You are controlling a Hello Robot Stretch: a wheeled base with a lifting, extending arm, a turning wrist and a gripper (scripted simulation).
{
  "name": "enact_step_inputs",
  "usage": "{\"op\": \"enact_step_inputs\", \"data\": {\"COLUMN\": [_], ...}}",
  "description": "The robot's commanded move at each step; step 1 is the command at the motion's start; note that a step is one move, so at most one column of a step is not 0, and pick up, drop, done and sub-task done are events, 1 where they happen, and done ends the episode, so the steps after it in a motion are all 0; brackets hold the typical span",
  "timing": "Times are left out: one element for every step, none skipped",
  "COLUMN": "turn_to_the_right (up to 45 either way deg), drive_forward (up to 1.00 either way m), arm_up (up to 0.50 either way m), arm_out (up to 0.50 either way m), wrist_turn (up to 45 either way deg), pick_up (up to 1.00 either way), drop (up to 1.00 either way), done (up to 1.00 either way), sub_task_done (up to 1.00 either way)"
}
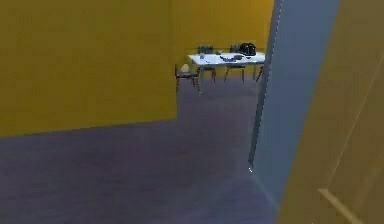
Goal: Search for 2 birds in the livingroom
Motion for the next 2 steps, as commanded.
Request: {"op": "enact_step_inputs", "data": {"turn_to_the_right": [0.0,3.0], "drive_forward": [1.00,0.00], "arm_up": [0.00,0.00], "arm_out": [0.00,0.00], "wrist_turn": [0.0,0.0], "pick_up": [0.00,0.00], "drop": [0.00,0.00], "done": [0.00,0.00], "sub_task_done": [0.00,0.00]}}
